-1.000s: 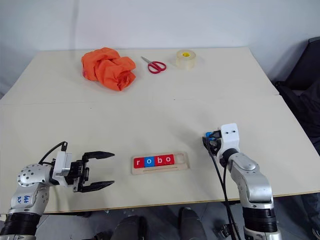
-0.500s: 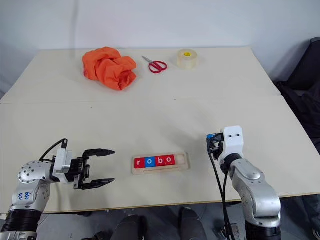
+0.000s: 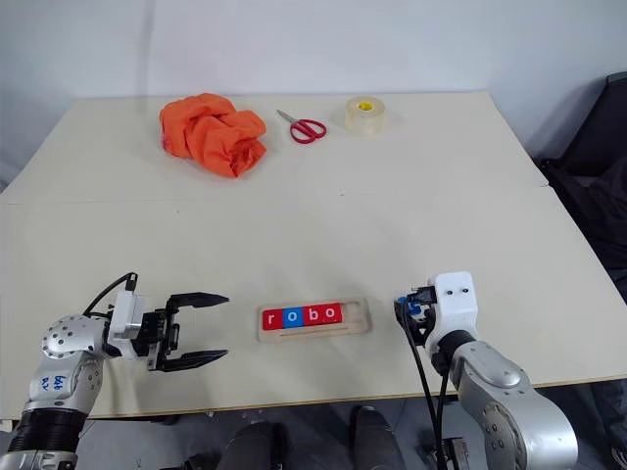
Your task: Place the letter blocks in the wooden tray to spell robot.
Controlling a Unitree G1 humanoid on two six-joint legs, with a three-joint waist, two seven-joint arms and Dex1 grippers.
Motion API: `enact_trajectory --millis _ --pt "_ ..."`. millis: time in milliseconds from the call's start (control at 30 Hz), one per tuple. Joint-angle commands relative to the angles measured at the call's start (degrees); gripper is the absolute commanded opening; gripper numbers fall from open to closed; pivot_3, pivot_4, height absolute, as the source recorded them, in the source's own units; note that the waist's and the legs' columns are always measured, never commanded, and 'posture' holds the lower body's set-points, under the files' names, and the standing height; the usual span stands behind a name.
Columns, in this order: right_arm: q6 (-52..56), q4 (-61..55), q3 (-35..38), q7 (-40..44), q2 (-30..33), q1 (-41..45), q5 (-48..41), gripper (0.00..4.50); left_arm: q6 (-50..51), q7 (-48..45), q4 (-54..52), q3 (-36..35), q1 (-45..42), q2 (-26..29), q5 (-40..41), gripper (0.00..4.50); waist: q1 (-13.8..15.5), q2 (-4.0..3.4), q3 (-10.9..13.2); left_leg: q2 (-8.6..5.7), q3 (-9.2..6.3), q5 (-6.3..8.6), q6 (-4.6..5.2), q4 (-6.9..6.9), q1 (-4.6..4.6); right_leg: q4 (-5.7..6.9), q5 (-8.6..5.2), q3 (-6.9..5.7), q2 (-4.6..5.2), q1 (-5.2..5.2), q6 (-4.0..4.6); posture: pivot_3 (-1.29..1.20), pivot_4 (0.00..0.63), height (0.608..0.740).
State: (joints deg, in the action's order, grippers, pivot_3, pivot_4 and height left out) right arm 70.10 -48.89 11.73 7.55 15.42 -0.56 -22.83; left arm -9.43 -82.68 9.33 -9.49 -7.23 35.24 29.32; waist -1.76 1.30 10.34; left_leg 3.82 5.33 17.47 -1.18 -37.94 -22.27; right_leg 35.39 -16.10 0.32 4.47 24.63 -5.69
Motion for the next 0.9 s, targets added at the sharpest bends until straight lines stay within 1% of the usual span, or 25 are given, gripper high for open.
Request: enact_trajectory --millis 33,67,133,233,367,433,500,533,600,700,833,900 --pt "-1.37 -2.93 1.53 3.31 3.45 0.30 -1.71 4.46 -0.38 -0.18 -0.73 -0.09 -0.03 -0.12 0.88 4.50 0.01 0.00 0.00 0.00 0.00 0.00 0.00 0.00 0.00 -0.01 0.00 0.00 0.00 -0.01 0.00 0.00 0.150 0.740" --pt "-1.58 -2.84 1.74 4.06 4.22 0.39 -2.10 4.46 -0.38 -0.10 -0.80 -0.06 -0.02 -0.17 0.83 4.50 0.02 0.00 0.00 0.00 0.00 0.00 0.00 0.00 0.00 -0.02 0.00 -0.01 0.00 -0.01 0.00 0.00 0.150 0.740" --pt "-2.64 -1.90 0.98 8.25 9.94 0.87 -2.60 4.46 -0.65 0.08 -0.57 0.13 -0.27 -0.59 0.63 4.50 0.01 -0.01 0.01 -0.01 -0.01 0.00 0.00 0.00 0.00 -0.03 0.00 -0.01 0.00 -0.03 0.00 0.00 0.150 0.740" --pt "-7.02 1.38 -1.49 18.23 21.93 2.06 -2.98 4.46 -1.14 0.20 -0.12 0.51 -0.95 -1.40 0.46 4.50 0.02 -0.01 0.01 -0.03 0.00 0.00 0.01 -0.01 0.00 -0.11 -0.04 0.00 0.01 -0.06 0.07 0.00 0.150 0.740" --pt "-17.49 9.20 -5.68 32.56 35.52 4.87 -1.72 4.46 -1.64 0.18 0.03 1.20 -1.32 -2.21 0.26 4.50 0.03 0.01 0.00 -0.02 -0.03 0.00 0.02 -0.01 0.00 -0.28 -0.04 -0.01 -0.04 -0.13 0.07 0.00 0.150 0.740" --pt "-22.89 14.34 -8.85 38.65 40.43 7.43 -0.13 4.46 -1.92 0.03 0.12 1.45 -1.36 -2.42 0.24 4.50 0.00 0.01 0.01 -0.03 -0.01 0.01 0.03 0.00 -0.01 -0.30 0.03 0.00 -0.04 -0.13 -0.06 0.00 0.150 0.740" --pt "-27.84 18.46 -11.67 43.37 43.49 9.30 1.61 4.46 -2.17 0.05 0.01 1.62 -1.21 -2.58 0.17 4.50 0.07 0.02 0.01 -0.03 0.02 0.01 0.04 -0.01 -0.02 -0.32 0.05 0.01 -0.04 -0.11 -0.10 0.00 0.150 0.740" --pt "-31.87 22.32 -14.75 46.83 44.94 11.78 3.92 4.46 -2.40 -0.02 0.01 1.63 -1.04 -2.66 0.17 4.50 0.06 0.02 0.01 -0.02 0.01 0.02 0.05 -0.01 -0.03 -0.32 0.06 0.00 -0.04 -0.11 -0.11 0.00 0.150 0.740" --pt "-37.63 28.68 -19.18 51.12 45.95 15.85 7.42 4.46 -2.81 0.08 -0.38 1.63 -0.58 -2.86 0.17 4.50 -0.01 0.02 0.02 -0.03 0.03 0.03 0.06 -0.01 -0.02 -0.34 0.09 0.01 -0.04 -0.11 -0.18 0.00 0.150 0.740" --pt "-43.27 37.05 -23.76 54.93 44.36 21.07 11.07 4.46 -3.30 1.03 -1.65 1.41 0.82 -3.26 0.22 4.50 0.03 0.01 0.02 -0.03 0.05 0.03 0.06 -0.02 -0.03 -0.34 0.10 0.02 -0.04 -0.09 -0.19 0.00 0.150 0.740" --pt "-48.09 44.56 -27.73 58.83 42.59 25.17 14.85 4.46 -3.60 2.32 -3.83 1.28 3.28 -3.56 0.38 4.50 0.11 0.00 0.02 -0.01 0.07 0.03 0.06 -0.02 -0.05 -0.33 0.10 0.01 -0.03 -0.06 -0.19 0.00 0.150 0.740" --pt "-49.64 47.68 -28.88 60.35 42.19 26.72 16.60 4.07 -3.61 3.31 -5.19 0.97 4.73 -3.62 0.48 4.50 0.11 0.01 0.02 0.00 0.08 0.03 0.06 -0.03 -0.04 -0.33 0.10 0.01 -0.03 -0.07 -0.19 0.00 0.150 0.740"
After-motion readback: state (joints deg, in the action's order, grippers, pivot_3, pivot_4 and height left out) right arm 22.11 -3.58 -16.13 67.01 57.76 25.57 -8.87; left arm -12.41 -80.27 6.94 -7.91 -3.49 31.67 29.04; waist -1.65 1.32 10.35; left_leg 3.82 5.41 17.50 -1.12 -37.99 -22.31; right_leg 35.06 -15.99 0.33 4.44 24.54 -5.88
